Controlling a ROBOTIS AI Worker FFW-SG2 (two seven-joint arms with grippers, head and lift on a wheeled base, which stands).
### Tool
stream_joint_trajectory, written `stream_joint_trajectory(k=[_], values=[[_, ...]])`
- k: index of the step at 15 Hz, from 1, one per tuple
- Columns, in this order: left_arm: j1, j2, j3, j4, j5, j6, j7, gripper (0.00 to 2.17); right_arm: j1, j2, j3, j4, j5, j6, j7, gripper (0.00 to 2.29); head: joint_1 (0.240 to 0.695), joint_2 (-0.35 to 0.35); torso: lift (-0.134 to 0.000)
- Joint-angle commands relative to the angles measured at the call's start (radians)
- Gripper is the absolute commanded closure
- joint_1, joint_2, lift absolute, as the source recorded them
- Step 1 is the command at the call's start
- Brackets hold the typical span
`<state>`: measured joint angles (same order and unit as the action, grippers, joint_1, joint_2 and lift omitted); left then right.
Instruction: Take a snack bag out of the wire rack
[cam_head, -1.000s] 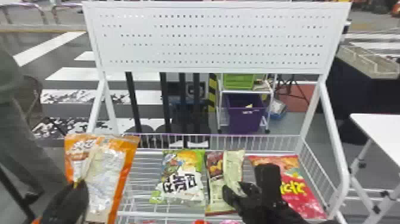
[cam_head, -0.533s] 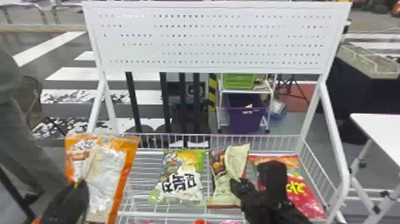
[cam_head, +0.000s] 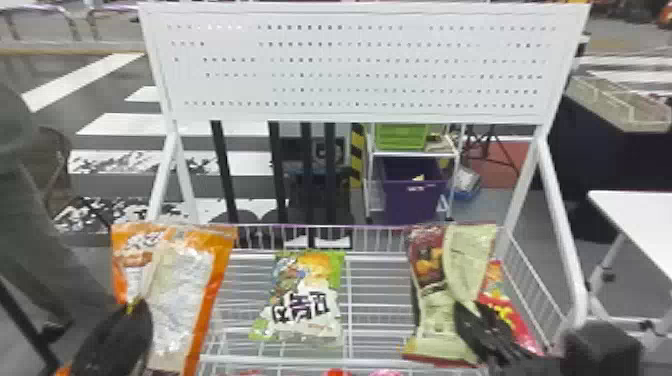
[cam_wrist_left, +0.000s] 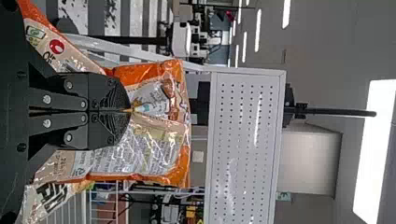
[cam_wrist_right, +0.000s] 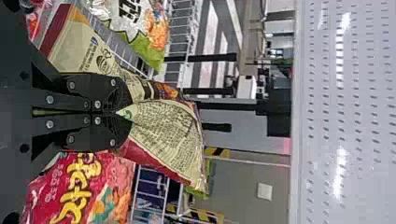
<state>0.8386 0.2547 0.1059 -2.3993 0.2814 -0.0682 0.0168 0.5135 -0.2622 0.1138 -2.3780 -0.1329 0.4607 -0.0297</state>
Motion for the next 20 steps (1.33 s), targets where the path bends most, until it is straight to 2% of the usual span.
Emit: stream_joint_trajectory(k=[1, 3, 4, 8, 10, 12, 20], values=[[-0.003, 0.002, -0.005, 0.0, 0.001, 0.0, 0.0, 1.8, 0.188, 0.027, -0.089, -0.052, 0.004, -0.201, 0.017, 2.25, 0.499, 0.0, 0.0], [-0.001, 0.002, -0.005, 0.0, 0.001, 0.0, 0.0, 1.8, 0.3, 0.12, -0.177, -0.053, -0.021, -0.375, 0.103, 2.25, 0.499, 0.0, 0.0], [-0.001, 0.0, -0.005, 0.0, -0.001, 0.0, 0.0, 1.8, 0.343, 0.153, -0.217, -0.053, -0.036, -0.431, 0.136, 2.25, 0.499, 0.0, 0.0], [-0.004, -0.002, -0.005, 0.006, -0.001, 0.0, 0.0, 1.8, 0.456, 0.213, -0.322, -0.069, -0.054, -0.523, 0.18, 2.25, 0.499, 0.0, 0.0], [-0.007, -0.003, -0.005, 0.006, -0.001, 0.0, 0.002, 1.8, 0.494, 0.222, -0.324, -0.089, -0.045, -0.538, 0.198, 2.25, 0.499, 0.0, 0.0], [-0.007, -0.003, -0.006, 0.003, -0.001, 0.0, 0.0, 1.8, 0.504, 0.224, -0.278, -0.09, 0.012, -0.544, 0.198, 2.25, 0.499, 0.0, 0.0], [-0.007, 0.0, -0.005, 0.0, -0.001, 0.003, 0.002, 1.8, 0.501, 0.224, -0.272, -0.09, 0.016, -0.55, 0.198, 2.25, 0.499, 0.0, 0.0]])
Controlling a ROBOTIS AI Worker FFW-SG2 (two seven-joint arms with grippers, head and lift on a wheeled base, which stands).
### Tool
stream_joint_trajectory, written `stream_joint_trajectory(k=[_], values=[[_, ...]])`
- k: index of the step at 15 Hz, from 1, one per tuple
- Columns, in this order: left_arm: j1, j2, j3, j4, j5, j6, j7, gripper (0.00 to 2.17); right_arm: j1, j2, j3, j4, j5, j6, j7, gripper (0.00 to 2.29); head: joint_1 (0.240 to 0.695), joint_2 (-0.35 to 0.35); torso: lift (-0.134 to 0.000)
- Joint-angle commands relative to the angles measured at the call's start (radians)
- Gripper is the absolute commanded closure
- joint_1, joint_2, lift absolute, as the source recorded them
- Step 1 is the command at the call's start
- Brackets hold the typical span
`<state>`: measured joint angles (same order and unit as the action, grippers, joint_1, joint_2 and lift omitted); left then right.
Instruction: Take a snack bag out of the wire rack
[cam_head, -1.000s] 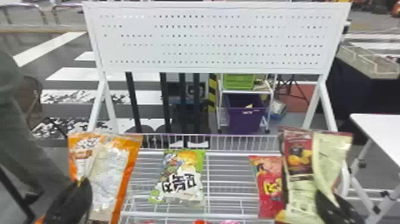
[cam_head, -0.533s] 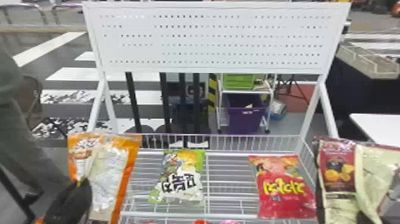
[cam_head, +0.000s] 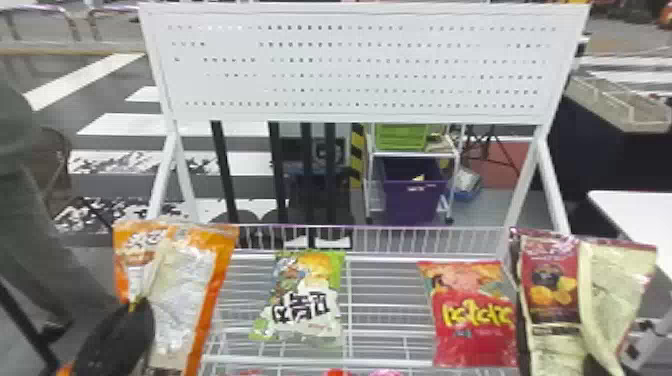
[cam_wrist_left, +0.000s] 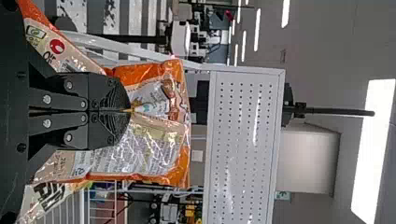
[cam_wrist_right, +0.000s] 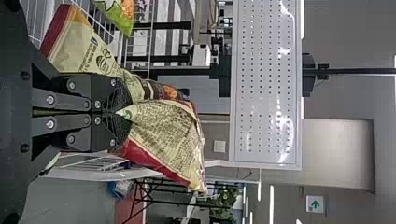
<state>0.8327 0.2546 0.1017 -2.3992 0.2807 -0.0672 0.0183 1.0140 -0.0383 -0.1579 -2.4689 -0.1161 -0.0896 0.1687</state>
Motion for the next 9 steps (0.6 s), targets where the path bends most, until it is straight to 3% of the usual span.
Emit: stream_joint_trajectory(k=[1, 9], values=[[-0.001, -0.002, 0.0, 0.002, 0.0, 0.002, 0.0, 1.8, 0.0, 0.0, 0.0, 0.002, 0.0, 0.0, 0.0, 2.25, 0.499, 0.0, 0.0], [-0.001, -0.003, 0.0, 0.002, -0.003, 0.005, 0.0, 1.8, -0.006, 0.0, -0.002, 0.015, -0.002, 0.0, 0.0, 2.25, 0.499, 0.0, 0.0]])
